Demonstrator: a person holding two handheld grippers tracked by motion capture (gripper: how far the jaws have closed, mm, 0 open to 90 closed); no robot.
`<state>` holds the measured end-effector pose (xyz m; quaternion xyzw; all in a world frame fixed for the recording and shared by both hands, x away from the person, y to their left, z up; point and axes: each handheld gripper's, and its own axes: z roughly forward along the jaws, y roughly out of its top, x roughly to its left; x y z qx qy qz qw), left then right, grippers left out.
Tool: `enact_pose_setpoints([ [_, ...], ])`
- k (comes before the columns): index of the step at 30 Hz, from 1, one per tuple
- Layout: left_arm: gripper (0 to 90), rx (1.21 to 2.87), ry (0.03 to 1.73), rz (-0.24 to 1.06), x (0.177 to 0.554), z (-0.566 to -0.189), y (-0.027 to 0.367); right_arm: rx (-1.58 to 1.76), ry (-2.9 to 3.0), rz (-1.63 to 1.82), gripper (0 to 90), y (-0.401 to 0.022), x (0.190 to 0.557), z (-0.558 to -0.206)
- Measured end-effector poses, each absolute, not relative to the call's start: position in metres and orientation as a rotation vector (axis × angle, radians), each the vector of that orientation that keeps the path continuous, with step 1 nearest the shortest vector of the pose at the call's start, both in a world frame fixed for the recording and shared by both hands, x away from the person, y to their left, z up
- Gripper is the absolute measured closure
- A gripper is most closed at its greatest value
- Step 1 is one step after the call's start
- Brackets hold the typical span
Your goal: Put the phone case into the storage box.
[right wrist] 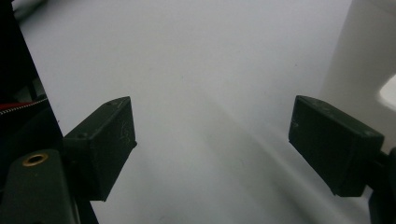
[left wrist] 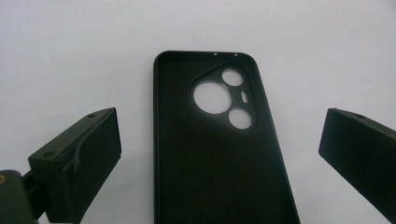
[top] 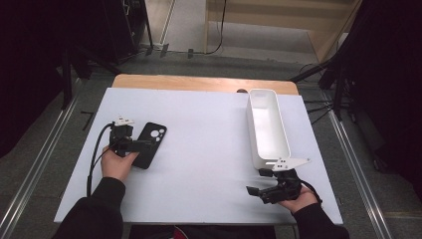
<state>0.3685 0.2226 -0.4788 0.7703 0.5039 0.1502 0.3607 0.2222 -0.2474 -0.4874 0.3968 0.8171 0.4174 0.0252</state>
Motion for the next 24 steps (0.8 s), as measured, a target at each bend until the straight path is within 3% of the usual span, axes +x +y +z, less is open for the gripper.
enact_pose_setpoints([
  [14, 0.0, 2.1, 1.286, 0.365, 0.369, -0.499, 0.212, 1.223, 2.527, 1.292, 13.1, -0.247, 0.222, -0.487],
  [24, 0.0, 2.164, 1.263, 0.522, 0.362, -0.506, 0.2, 1.22, 2.523, 1.294, 13.1, -0.248, 0.222, -0.487],
])
